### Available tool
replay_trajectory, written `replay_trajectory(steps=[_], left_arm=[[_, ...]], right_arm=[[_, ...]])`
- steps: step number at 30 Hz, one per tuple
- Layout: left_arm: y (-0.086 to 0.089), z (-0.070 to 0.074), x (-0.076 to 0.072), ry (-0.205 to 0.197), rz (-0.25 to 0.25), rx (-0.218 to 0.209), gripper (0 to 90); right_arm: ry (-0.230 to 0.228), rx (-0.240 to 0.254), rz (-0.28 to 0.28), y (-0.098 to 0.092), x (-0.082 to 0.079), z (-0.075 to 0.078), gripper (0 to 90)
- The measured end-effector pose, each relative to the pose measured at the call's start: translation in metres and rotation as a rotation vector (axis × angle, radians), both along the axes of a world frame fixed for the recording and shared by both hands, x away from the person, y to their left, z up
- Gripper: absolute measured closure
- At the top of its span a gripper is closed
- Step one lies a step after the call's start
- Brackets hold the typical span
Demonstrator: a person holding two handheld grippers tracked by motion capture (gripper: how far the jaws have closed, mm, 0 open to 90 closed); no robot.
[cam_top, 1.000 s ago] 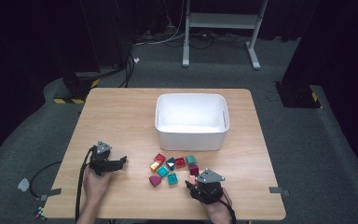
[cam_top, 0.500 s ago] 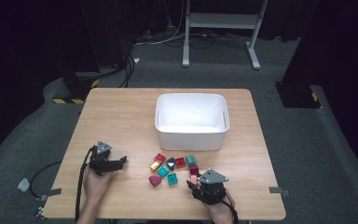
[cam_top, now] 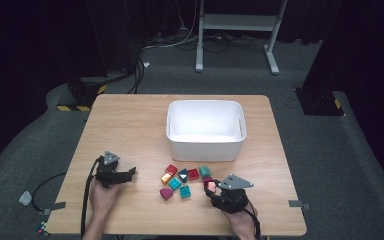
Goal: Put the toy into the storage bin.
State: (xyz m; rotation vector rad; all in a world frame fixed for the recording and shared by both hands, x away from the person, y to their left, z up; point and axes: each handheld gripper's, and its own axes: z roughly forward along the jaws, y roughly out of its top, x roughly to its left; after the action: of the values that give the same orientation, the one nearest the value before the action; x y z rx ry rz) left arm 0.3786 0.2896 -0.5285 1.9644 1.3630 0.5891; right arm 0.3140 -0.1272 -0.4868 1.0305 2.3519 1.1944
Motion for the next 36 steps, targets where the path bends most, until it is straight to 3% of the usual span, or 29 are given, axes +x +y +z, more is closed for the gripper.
replay_trajectory(steps=[22, 36], left_arm=[[0.000, 0.000, 0.000, -0.002, 0.006, 0.001, 17.7], [0.002, 0.000, 0.000, 0.003, -0.003, -0.012, 15.8]], right_arm=[[-0.006, 0.054, -0.036, -0.018, 0.023, 0.033, 54.9], [-0.034, 0.054, -0.043, -0.024, 0.034, 0.052, 54.9]])
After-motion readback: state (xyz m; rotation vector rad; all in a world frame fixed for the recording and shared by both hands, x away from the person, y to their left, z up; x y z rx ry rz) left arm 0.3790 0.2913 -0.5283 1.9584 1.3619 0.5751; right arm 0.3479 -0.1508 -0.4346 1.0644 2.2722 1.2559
